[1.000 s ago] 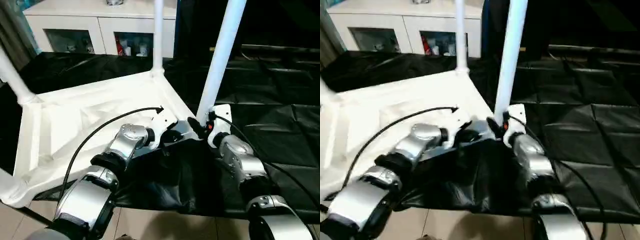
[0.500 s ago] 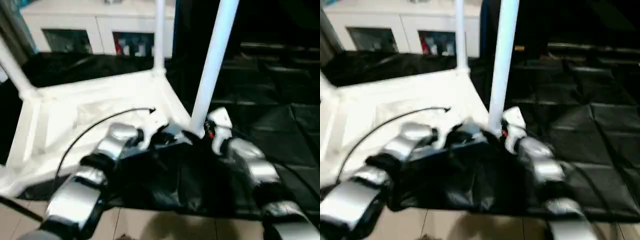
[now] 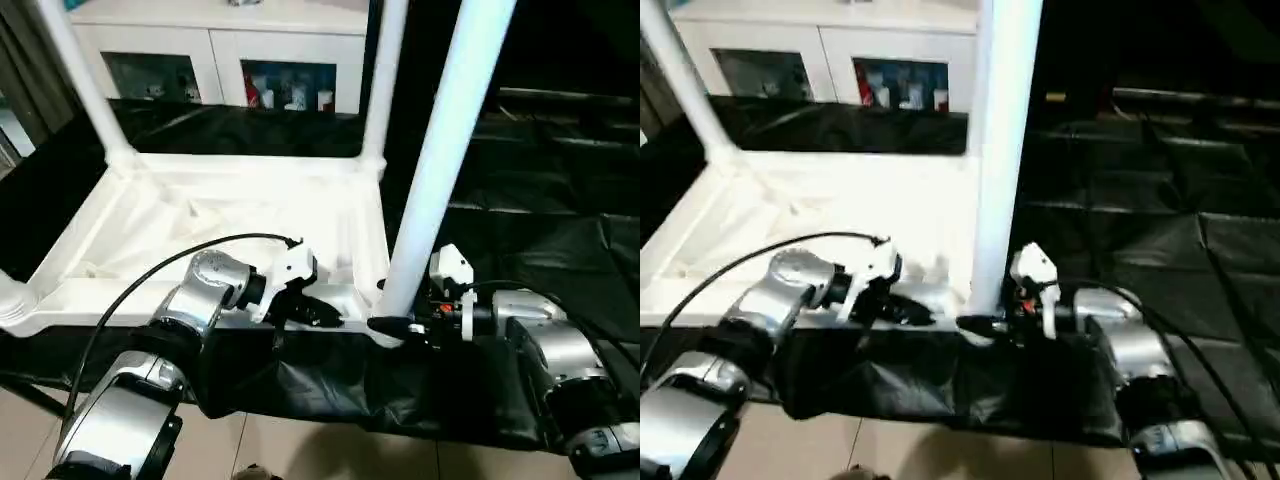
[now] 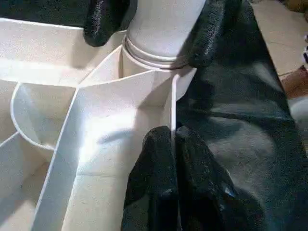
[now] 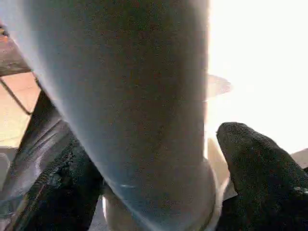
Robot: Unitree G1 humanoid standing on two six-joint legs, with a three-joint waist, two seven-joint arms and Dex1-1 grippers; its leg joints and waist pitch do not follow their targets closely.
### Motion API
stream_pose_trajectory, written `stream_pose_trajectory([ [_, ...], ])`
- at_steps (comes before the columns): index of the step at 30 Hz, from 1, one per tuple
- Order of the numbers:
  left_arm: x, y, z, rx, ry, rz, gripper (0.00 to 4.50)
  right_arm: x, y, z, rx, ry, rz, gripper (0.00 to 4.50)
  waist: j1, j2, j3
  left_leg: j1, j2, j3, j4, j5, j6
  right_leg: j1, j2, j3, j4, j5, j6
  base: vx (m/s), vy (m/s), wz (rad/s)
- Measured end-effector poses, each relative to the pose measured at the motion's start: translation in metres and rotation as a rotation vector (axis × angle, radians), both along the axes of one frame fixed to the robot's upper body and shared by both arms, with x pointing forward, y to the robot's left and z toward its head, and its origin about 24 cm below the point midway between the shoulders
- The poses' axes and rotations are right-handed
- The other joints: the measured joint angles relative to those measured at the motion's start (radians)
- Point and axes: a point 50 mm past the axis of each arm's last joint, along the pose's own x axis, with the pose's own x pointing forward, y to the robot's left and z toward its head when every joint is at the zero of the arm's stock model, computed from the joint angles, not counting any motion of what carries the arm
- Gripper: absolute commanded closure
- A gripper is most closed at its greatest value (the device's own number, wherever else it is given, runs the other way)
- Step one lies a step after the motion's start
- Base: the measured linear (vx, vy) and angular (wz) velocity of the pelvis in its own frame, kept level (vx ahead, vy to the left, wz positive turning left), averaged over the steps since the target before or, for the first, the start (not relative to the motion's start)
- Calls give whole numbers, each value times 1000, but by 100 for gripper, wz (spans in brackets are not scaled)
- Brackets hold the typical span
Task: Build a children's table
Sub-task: Rotate leg to tighten
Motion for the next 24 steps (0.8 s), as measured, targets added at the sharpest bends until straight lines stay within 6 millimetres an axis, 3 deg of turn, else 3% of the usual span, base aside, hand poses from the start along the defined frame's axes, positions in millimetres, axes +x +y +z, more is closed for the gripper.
stream_pose_trajectory([
  [8,-1,-1,1,-1,3,-3,450,-4,2,0,20,21,11,181,5,0,0,0,0,0,0,0,0,0,0,0,0,0,1,0,0,0],
  [11,1,-3,0,-1,-19,25,450,-3,3,-2,23,16,-26,191,6,0,0,0,0,0,0,0,0,0,0,0,0,0,1,0,0,0],
  [19,23,-26,-3,8,-120,321,450,31,17,-12,58,-27,-557,196,-26,0,-1,3,0,0,1,0,-1,2,0,0,0,0,3,0,0,0],
  [24,31,-42,-3,22,-143,449,450,49,29,-12,58,-24,-788,196,-33,4,-3,3,-1,-1,1,0,-1,3,0,1,0,0,2,0,0,0],
])
